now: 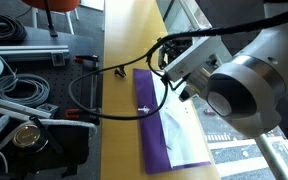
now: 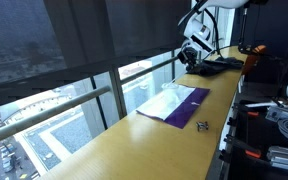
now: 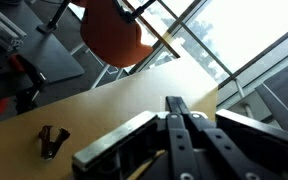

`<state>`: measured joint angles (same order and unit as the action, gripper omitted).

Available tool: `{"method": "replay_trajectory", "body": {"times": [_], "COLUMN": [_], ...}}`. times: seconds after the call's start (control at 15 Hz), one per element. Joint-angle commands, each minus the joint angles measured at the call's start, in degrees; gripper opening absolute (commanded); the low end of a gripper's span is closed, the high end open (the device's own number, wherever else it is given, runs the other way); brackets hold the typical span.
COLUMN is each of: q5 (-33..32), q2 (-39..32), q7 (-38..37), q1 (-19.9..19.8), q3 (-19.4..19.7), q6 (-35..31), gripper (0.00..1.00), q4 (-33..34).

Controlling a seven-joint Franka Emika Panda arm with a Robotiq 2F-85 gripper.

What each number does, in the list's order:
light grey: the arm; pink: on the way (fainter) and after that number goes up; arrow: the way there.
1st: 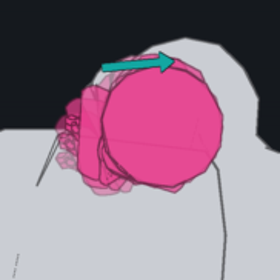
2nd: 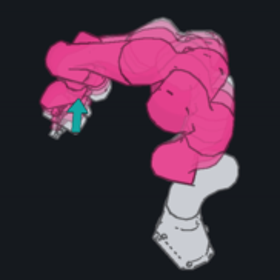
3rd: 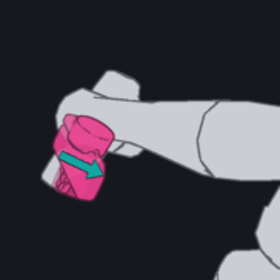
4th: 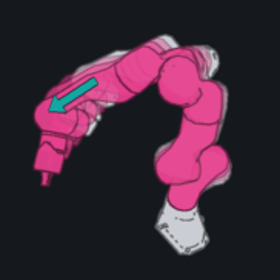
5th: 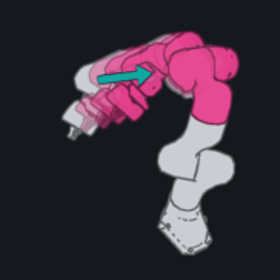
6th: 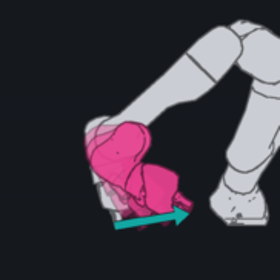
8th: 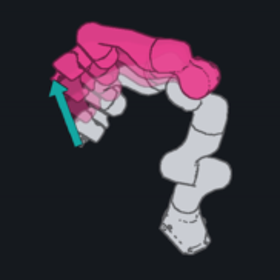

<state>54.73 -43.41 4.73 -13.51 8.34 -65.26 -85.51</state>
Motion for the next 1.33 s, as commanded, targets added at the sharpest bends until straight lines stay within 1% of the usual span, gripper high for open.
{"method": "replay_trajectory", "body": {"times": [0.0, 0.67, 1.27], "q5": [-0.2, -0.8, -1.9], "q2": [1.2, 2.3, 5.6], "q7": [0.2, 0.3, 1.0], "q1": [-0.1, -0.2, 0.1], "q3": [-0.4, 0.1, 0.7], "q6": [-1.3, -1.3, -1.6], "gripper": [0.00, 0.00, 0.00], "q4": [-1.2, -2.3, -5.5]}}
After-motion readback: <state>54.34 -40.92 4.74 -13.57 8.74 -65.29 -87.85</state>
